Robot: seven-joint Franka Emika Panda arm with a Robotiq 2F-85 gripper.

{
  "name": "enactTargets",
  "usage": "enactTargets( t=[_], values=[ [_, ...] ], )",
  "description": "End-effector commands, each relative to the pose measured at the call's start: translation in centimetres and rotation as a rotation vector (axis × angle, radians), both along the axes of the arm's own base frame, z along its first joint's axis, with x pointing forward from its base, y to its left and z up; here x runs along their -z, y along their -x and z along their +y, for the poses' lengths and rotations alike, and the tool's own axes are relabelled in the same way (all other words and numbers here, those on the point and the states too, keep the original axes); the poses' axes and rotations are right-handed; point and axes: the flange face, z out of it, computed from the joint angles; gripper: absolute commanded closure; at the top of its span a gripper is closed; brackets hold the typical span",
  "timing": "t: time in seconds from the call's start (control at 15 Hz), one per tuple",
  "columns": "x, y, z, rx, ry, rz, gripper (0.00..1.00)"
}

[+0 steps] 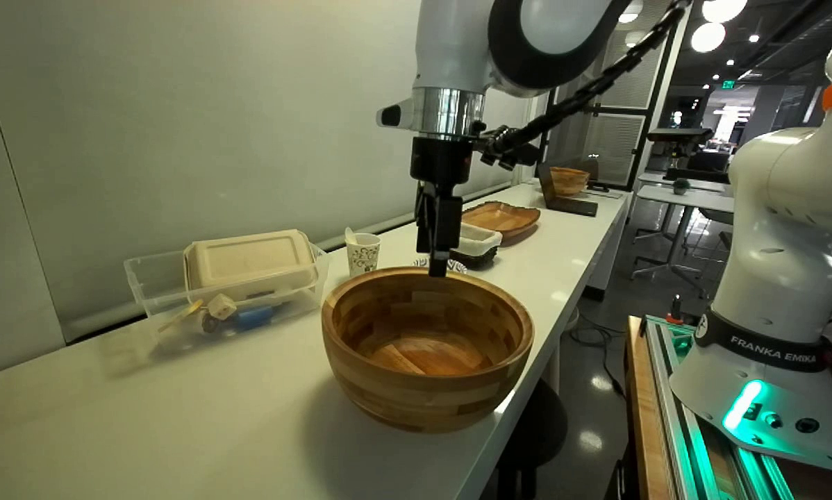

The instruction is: Take the yellow item out of the wooden bowl

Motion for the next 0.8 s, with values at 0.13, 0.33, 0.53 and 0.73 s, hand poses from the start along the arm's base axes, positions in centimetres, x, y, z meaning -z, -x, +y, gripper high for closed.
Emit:
enactTargets(
  t=[0.13, 0.33, 0.53, 0.73],
  values=[
    [4.2, 0.3, 1.3, 0.033, 0.006, -0.068, 0.00],
    [7.0, 0.3, 1.5, 0.051, -0.018, -0.078, 0.00],
    [9.2, 0.4, 2.1, 0.053, -0.030, -0.077, 0.00],
    [11.1, 1.0, 2.9, 0.054, -0.007, -0.051, 0.00]
  ],
)
